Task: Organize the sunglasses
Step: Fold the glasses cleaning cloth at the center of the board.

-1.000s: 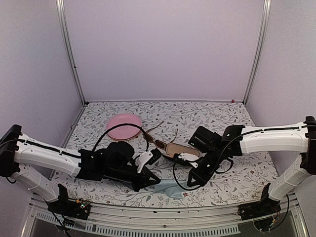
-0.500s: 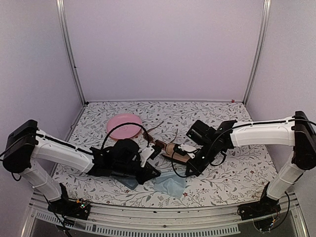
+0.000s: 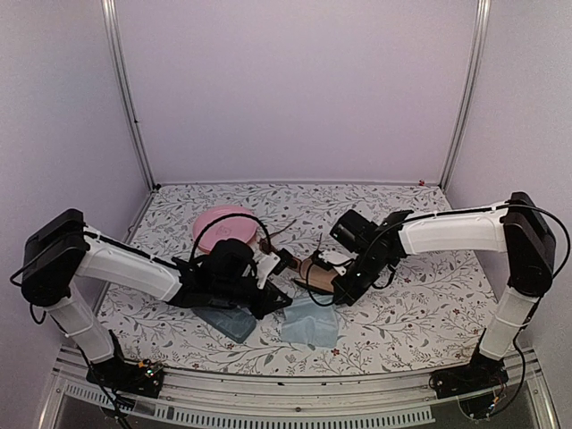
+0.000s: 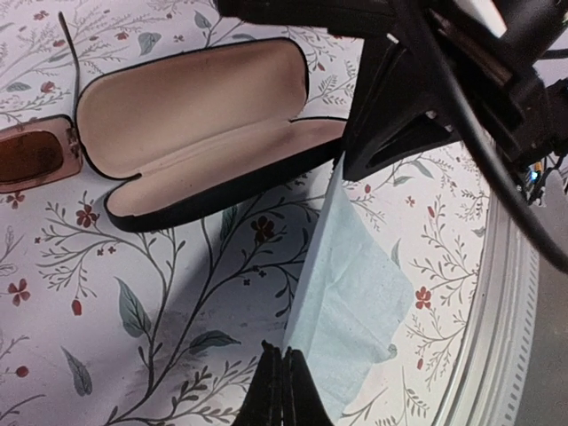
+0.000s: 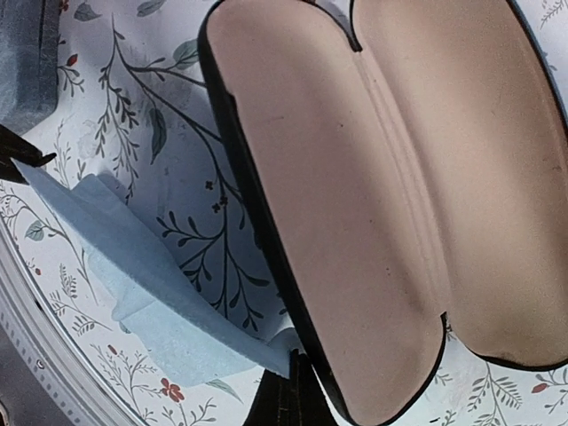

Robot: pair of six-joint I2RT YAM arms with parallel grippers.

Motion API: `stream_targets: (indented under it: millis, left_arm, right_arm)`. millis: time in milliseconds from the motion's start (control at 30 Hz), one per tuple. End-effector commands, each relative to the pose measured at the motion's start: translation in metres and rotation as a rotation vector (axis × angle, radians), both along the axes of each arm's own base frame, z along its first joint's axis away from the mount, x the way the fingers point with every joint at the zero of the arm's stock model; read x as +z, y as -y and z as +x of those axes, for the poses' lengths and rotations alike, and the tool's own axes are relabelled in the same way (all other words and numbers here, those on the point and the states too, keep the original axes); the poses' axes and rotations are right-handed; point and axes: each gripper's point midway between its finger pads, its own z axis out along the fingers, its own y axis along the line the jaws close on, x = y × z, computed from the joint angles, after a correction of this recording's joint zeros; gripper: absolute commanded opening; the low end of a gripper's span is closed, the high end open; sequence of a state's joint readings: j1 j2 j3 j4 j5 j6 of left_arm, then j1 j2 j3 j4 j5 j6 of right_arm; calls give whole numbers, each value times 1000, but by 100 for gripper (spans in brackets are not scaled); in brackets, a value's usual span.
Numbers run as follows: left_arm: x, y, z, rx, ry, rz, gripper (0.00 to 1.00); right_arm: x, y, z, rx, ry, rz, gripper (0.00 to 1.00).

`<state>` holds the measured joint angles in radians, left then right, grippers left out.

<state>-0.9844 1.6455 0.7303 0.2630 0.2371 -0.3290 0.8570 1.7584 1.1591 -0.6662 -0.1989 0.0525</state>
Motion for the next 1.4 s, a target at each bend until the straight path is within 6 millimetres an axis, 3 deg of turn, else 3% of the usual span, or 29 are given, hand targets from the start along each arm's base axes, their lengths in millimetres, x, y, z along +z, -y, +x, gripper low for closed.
stream_targets:
  millis: [0,300,800,1367]
  left_arm:
    - [2,4,12,-10,14,-11,0]
    - [3,7,21,-34,47,-17,0]
    - [-4,13,10,-190,121,20,0]
    - [-15,14,9,-228,133,54,0]
  right_arm:
    - [-7,9,18,0,50,-74,0]
    - [-4,12,17,44,60,-78,0]
    - [10,12,-5,42,12,15,1]
    - [2,17,-30,81,-27,-15,5]
